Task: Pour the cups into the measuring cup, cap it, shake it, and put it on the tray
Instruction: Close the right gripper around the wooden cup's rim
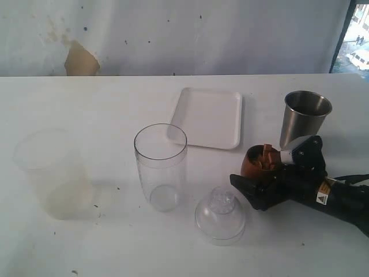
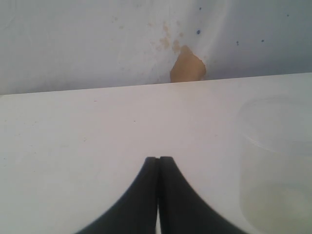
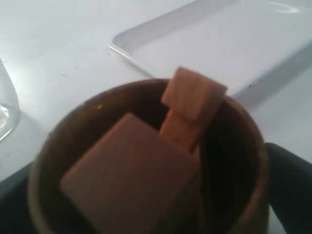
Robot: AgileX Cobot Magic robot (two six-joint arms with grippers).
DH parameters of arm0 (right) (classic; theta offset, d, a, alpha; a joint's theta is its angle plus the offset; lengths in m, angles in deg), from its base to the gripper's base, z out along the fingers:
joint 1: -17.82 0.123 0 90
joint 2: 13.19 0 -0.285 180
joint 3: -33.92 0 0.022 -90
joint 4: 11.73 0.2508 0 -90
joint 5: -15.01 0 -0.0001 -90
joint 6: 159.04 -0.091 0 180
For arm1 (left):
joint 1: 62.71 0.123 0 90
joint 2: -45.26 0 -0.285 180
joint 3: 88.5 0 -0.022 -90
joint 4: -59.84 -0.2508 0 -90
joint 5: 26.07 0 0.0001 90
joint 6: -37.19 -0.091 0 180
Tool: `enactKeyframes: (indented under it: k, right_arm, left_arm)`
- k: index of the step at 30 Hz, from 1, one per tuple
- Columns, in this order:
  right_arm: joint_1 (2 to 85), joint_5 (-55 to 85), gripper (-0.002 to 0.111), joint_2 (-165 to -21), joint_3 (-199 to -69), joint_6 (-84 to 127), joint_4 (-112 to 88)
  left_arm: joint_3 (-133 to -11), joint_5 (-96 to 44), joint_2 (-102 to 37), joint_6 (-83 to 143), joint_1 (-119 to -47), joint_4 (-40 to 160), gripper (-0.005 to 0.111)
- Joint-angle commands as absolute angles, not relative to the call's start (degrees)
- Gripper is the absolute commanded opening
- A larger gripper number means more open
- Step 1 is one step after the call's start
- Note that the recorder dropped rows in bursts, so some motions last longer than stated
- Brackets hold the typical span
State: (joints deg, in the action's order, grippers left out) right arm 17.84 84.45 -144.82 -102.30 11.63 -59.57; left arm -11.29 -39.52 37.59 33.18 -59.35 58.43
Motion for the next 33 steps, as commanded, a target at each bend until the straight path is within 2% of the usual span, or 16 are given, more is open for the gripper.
enactKeyframes:
  k: [1,12,14,15,19,22,27,33]
  right_arm:
    - [17.79,84.97,0.105,-144.48,-102.43,11.54,-59.01]
    - [17.82,84.97,0.098,-144.48,-102.43,11.74,-58.56]
    - [17.82,84.97,0.089,-144.48,-102.43,11.90,-57.96]
    - [17.82,84.97,0.082,-144.48,-102.43,12.25,-57.97]
    - [17.82,84.97,0.039,-144.48,-102.43,13.52,-58.16]
    - [17.82,84.97,0.018,-144.48,-102.43,13.15,-57.82]
    - [17.82,84.97,0.000,-144.48,-102.43,13.02,-59.56]
    - [17.82,84.97,0.000,-143.43,-102.43,12.61,-61.70]
  left_arm:
    - [-11.29,-39.34,37.47,33.28,-59.39,58.97,0.000]
    - [-11.29,-39.34,37.47,33.28,-59.39,58.97,0.000]
    - [-11.29,-39.34,37.47,33.28,-59.39,58.97,0.000]
    - [-11.29,-39.34,37.47,33.28,-59.39,58.97,0.000]
    - [-11.29,-39.34,37.47,33.28,-59.39,58.97,0.000]
    - [-11.29,-39.34,37.47,33.28,-59.39,58.97,0.000]
    - [-11.29,-39.34,37.47,33.28,-59.39,58.97,0.000]
    - [-11.29,-39.34,37.47,33.28,-59.39,58.97,0.000]
